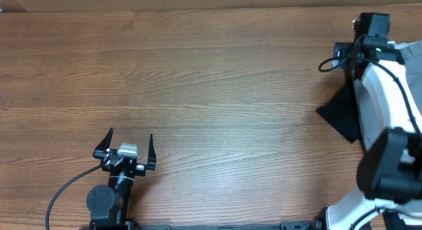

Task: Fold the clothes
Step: 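Reach the right gripper to the grey shorts on the stack and grasp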

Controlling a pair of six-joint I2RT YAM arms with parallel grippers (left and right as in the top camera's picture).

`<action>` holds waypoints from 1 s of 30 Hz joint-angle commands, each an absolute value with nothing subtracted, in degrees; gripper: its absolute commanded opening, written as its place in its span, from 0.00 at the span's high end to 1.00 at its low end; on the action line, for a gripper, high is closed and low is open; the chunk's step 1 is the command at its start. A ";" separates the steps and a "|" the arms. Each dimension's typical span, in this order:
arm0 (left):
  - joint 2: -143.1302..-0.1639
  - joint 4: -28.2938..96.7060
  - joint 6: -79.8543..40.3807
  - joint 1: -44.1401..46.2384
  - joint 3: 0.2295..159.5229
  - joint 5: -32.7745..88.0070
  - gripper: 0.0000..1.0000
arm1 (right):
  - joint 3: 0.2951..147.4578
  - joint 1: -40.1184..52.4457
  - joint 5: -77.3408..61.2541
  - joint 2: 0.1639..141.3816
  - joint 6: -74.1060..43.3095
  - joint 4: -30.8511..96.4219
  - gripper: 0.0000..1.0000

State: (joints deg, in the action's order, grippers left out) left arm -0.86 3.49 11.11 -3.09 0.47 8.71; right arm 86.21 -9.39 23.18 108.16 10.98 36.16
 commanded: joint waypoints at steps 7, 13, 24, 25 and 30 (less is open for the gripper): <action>-0.25 3.64 10.96 -3.46 0.27 8.36 0.00 | 87.42 -11.79 34.00 120.66 15.46 36.07 0.25; -0.25 3.64 10.96 -3.46 0.27 8.36 0.00 | 87.42 -12.56 32.34 120.99 14.98 35.27 0.43; -0.30 3.64 10.94 -3.46 0.27 8.38 0.00 | 87.42 -12.62 32.05 120.99 10.09 33.71 0.96; -0.30 3.64 10.96 -3.46 0.27 8.34 0.00 | 87.42 -12.62 32.08 120.99 8.95 33.56 0.96; -0.32 3.64 10.96 -3.46 0.27 8.38 0.00 | 88.73 -12.62 32.10 120.40 5.10 33.74 0.96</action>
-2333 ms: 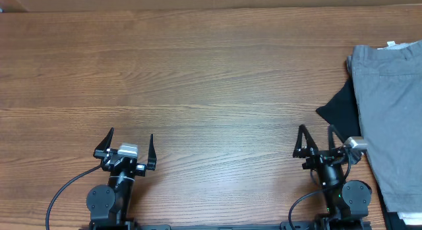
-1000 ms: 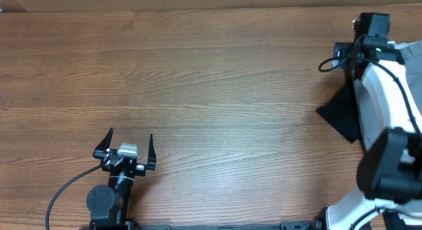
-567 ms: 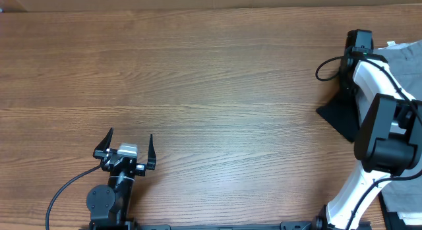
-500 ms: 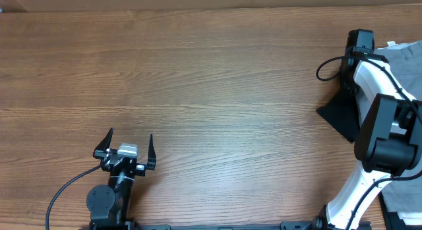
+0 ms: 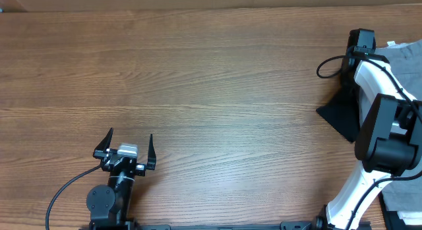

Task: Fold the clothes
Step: 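Reach the right gripper to the grey shorts on the stack and grasp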

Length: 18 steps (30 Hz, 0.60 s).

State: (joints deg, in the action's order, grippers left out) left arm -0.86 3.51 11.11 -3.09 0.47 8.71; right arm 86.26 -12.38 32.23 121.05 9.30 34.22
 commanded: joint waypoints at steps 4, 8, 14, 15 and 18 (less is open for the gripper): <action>-0.32 3.62 10.96 -3.44 0.27 8.36 0.00 | 89.82 -11.84 31.62 116.01 2.92 33.23 0.96; -0.32 3.64 10.94 -3.46 0.27 8.38 0.00 | 89.84 -10.09 31.62 110.69 2.96 32.73 0.96; -0.32 3.64 10.94 -3.46 0.27 8.36 0.00 | 89.84 -7.20 29.19 105.03 2.98 33.10 0.96; -0.32 3.64 10.96 -3.46 0.27 8.36 0.00 | 89.84 -6.81 28.36 104.81 2.98 33.17 0.96; -0.32 3.64 10.94 -3.44 0.27 8.38 0.00 | 89.84 -4.38 23.09 104.57 2.98 33.36 0.96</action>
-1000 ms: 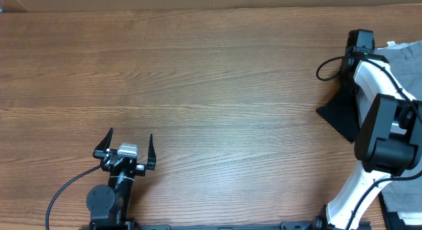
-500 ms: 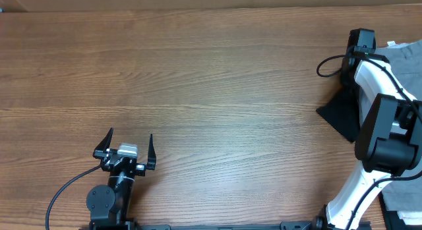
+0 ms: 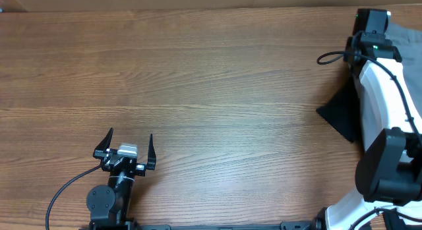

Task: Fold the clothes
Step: 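Reach the right gripper to the grey shorts on the stack and grasp, then drag the grey shorts left off the stack onto the open table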

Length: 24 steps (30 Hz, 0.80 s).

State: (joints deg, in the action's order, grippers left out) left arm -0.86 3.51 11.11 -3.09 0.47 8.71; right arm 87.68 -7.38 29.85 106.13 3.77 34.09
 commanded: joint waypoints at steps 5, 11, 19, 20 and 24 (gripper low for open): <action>-0.32 3.62 10.94 -3.46 0.27 8.38 0.00 | 89.82 3.27 8.40 104.64 1.26 31.07 0.96; -0.32 3.64 10.94 -3.46 0.27 8.38 0.00 | 89.82 14.46 1.96 106.39 -5.10 23.75 0.96; -0.32 3.64 10.94 -3.44 0.27 8.38 0.00 | 89.82 32.42 -1.91 113.54 -13.45 15.62 0.96; -0.32 3.64 10.94 -3.46 0.27 8.36 0.00 | 89.82 34.28 -2.81 114.65 -14.04 14.94 0.96; -0.32 3.64 10.94 -3.46 0.27 8.38 0.00 | 89.82 40.91 -3.16 118.32 -16.62 12.95 0.96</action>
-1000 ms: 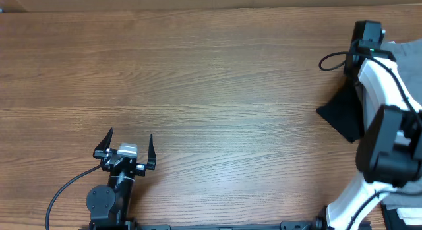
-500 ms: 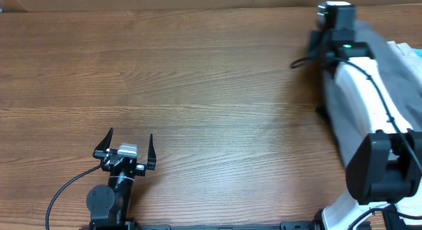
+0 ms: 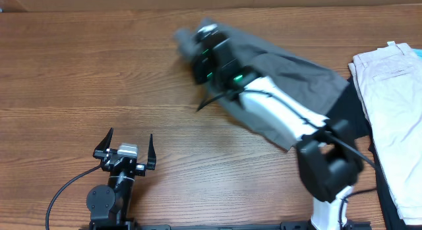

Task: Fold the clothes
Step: 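Drag the grey shorts left off the stack onto the open table, then pull the grey shorts rightward with the right gripper to flatten them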

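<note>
My right arm reaches far left across the wooden table (image 3: 72, 72) in the overhead view. Its gripper (image 3: 192, 40) is blurred and sits at the leading end of a grey garment (image 3: 293, 72), apparently shut on it. The garment trails back to the right in a rumpled sheet under the arm. My left gripper (image 3: 130, 145) rests open and empty near the front edge, well clear of the cloth.
Pale beige trousers (image 3: 392, 105) lie at the right edge on a pile, with a dark cloth (image 3: 359, 121) beside and beneath them. A light blue scrap (image 3: 417, 52) peeks out at the far right.
My right gripper was at the far right edge over the pile; now it is at the upper middle of the table with the grey garment stretched behind it. The beige trousers are uncovered.
My right gripper stayed over the clothes pile at the right edge through all earlier moments, shifting slightly up and down there. The left arm never moved. Now the right gripper is mid-table with a grey garment from the pile.
</note>
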Controlling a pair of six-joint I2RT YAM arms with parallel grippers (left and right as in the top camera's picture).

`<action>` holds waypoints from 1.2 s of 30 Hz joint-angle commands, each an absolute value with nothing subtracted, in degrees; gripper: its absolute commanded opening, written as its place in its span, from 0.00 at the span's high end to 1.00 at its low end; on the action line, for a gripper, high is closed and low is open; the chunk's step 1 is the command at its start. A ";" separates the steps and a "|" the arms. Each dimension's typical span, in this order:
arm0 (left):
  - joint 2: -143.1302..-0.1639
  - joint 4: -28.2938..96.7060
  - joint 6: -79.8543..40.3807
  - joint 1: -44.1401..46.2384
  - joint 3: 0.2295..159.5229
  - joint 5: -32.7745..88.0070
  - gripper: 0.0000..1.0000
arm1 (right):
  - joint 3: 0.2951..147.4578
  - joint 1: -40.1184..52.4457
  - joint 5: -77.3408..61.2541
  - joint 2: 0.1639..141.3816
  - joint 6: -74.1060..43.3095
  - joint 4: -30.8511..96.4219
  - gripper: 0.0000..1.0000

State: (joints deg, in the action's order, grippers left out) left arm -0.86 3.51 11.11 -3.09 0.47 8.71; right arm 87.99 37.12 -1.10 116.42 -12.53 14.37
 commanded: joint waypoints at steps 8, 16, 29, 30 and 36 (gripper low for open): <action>-0.32 3.64 10.94 -3.44 0.27 8.38 0.00 | 90.91 48.25 -3.14 119.02 -16.82 10.33 0.96; -0.32 3.64 10.94 -3.46 0.27 8.36 0.00 | 99.59 44.88 2.09 117.95 -18.20 24.73 0.07; -0.32 3.64 10.96 -3.44 0.27 8.38 0.00 | 107.48 14.90 7.53 109.32 -23.86 64.31 0.00; -0.32 3.64 10.94 -3.44 0.27 8.38 0.00 | 106.39 12.80 7.33 109.84 -23.90 64.79 0.00; -0.32 3.64 10.96 -3.46 0.27 8.38 0.00 | 99.57 4.01 -0.23 114.19 -21.63 60.07 0.12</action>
State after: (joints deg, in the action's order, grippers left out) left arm -0.86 3.51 11.11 -3.09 0.47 8.71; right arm 102.89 6.02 4.38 111.13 -23.29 61.63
